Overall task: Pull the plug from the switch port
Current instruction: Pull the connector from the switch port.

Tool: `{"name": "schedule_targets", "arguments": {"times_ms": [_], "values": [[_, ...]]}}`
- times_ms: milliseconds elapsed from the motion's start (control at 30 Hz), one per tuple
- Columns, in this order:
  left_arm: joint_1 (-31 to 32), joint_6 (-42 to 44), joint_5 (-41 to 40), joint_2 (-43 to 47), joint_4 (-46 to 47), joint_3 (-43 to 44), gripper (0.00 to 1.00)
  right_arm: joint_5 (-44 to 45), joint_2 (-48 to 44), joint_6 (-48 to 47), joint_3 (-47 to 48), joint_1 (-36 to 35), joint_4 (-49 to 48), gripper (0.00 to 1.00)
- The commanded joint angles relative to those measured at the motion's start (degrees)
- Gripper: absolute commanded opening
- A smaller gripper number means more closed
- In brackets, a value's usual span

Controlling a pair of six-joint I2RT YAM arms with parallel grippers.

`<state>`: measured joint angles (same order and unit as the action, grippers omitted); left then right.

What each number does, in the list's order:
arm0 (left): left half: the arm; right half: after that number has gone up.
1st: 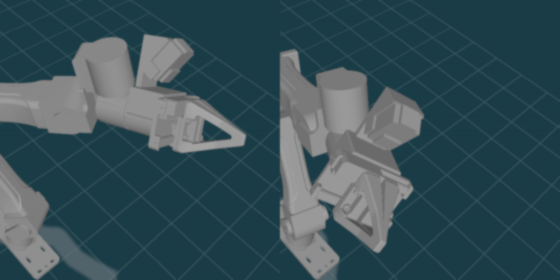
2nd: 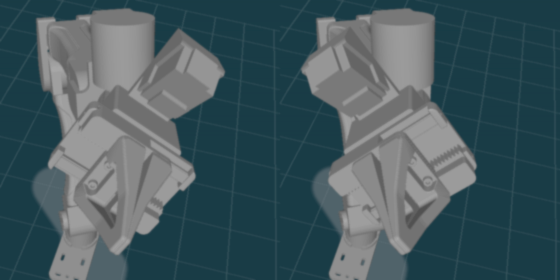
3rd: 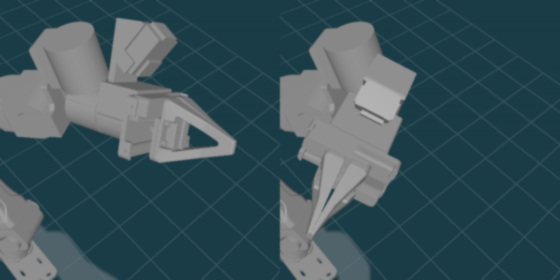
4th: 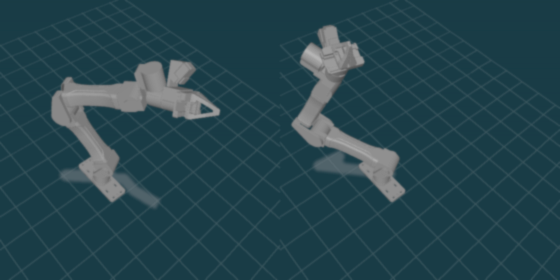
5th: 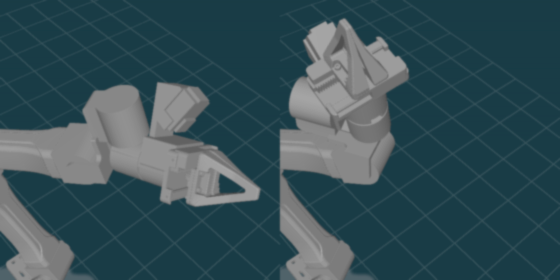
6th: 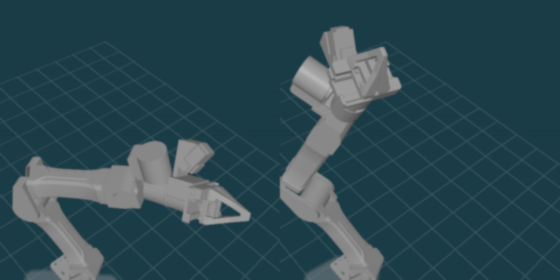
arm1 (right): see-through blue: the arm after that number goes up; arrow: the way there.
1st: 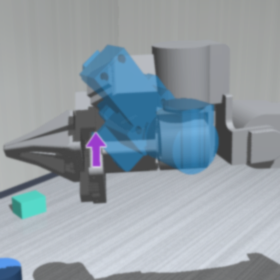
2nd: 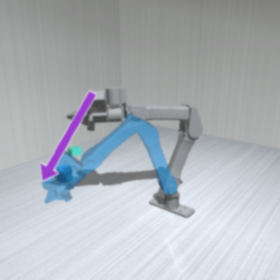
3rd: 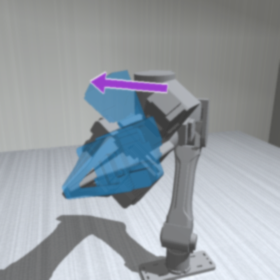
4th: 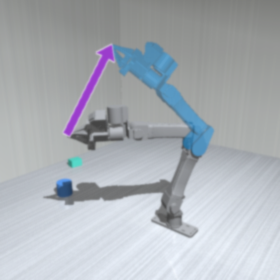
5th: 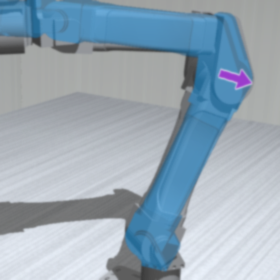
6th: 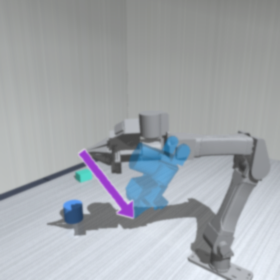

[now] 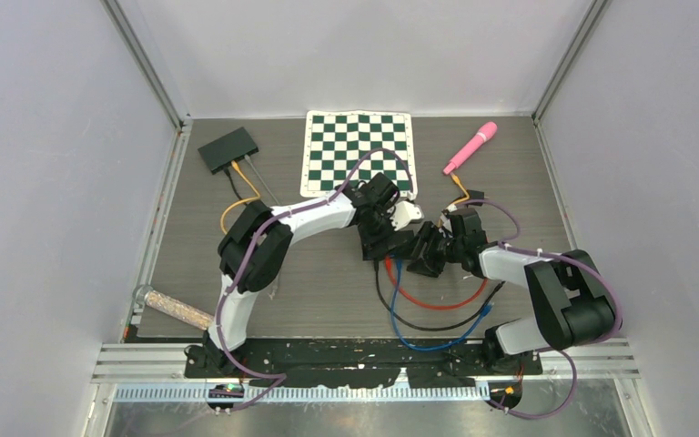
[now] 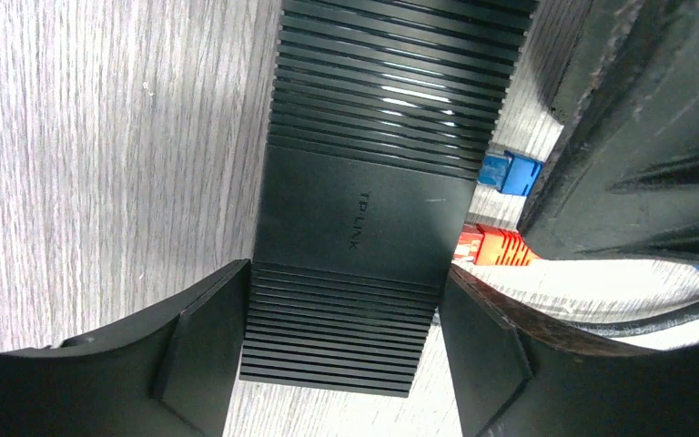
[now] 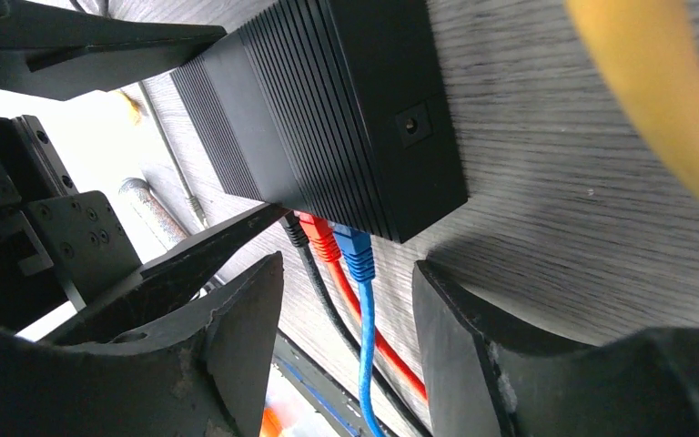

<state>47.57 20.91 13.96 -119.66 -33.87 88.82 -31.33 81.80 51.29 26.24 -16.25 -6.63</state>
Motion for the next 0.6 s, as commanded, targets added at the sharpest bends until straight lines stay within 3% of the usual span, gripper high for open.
{"name": "schedule_targets", "arguments": {"times_ms": [0, 100, 233, 567], "values": [[0.2, -1.0, 1.9, 0.5, 1.0, 0.3, 0.68, 1.6, 1.0, -0.2, -0.3, 0.3, -1.0, 0.60], [0.2, -1.0, 2.1, 1.1, 1.4, -0.4, 0.65, 2.4, 1.1, -0.2, -0.4, 0.3, -1.0, 0.60], [0.2, -0.6, 2.4, 1.8, 1.2, -0.5, 0.81, 2.8, 1.8, -0.2, -0.6, 0.3, -1.2, 0.59], [-0.1, 0.6, 2.1, 2.1, -0.3, 1.9, 0.88, 2.9, 2.6, -0.2, -0.9, 0.3, -1.6, 0.59]]}}
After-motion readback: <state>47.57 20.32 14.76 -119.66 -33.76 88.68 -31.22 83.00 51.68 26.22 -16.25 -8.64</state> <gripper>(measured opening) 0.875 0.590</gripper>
